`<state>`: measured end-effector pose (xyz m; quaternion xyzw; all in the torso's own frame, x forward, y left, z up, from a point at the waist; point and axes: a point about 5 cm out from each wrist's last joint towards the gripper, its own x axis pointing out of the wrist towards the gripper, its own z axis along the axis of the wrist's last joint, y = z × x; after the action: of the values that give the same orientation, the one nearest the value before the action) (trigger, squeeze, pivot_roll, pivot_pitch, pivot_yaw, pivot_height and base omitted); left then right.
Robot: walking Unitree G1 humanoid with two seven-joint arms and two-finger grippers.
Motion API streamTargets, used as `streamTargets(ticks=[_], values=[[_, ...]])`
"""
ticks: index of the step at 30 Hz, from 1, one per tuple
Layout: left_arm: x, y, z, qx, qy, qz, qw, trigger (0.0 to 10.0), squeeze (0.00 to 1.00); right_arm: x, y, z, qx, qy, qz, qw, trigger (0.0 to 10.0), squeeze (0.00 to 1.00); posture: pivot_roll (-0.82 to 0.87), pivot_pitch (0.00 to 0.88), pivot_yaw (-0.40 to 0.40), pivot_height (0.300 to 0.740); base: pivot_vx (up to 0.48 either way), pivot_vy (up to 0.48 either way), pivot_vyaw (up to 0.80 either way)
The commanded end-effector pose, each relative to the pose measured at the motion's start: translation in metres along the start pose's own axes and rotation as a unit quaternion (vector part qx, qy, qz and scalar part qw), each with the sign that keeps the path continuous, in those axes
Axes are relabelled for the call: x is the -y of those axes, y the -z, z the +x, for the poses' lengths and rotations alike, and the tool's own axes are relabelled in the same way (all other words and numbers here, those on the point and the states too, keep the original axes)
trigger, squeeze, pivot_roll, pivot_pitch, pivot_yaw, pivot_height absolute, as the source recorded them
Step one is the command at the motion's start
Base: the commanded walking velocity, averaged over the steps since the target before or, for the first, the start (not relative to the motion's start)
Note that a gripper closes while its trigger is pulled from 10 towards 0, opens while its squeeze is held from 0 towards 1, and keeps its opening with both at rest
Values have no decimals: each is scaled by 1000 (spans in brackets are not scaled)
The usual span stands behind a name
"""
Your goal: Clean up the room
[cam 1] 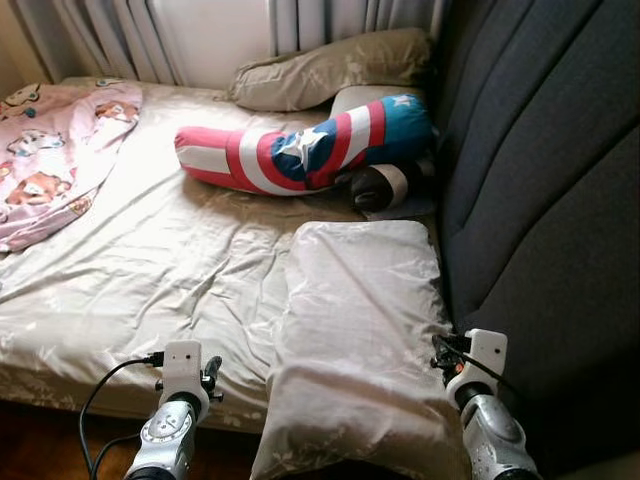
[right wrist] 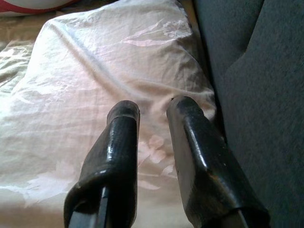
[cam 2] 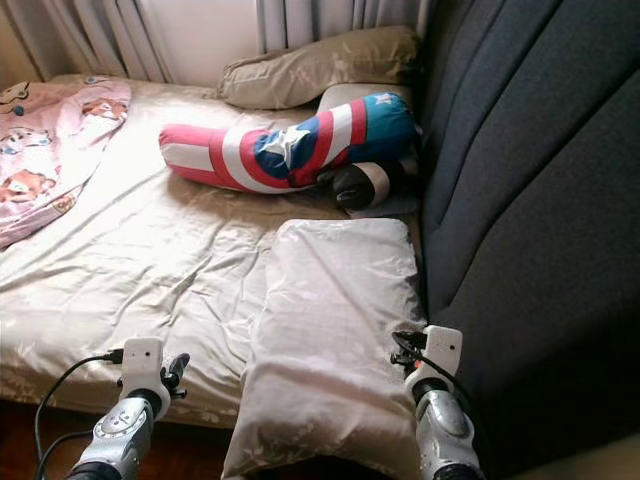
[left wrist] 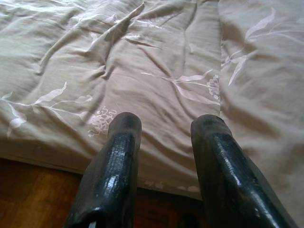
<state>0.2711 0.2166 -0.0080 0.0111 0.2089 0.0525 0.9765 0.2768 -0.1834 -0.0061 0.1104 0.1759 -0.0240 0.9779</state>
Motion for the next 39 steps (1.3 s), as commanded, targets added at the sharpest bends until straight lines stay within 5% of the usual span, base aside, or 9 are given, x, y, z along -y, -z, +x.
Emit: streamTargets(ticks=[1,32,39], values=[[-3,7,-4,-9,-3,-1,1000,10000,0,-1,3,0,-10,8,6,1000,10000,0,45,129,2,740,0,364,0],[-5,17,-10,-17,-4,-6,1000,10000,0,-6,16,-4,-39,11,13,999,10000,0,53,183,12,740,0,374,0],[-3,29,-13,-52,-8,-25,998,10000,0,12,41,-18,-113,25,-16,993,10000,0,57,166,-1,740,0,367,0]])
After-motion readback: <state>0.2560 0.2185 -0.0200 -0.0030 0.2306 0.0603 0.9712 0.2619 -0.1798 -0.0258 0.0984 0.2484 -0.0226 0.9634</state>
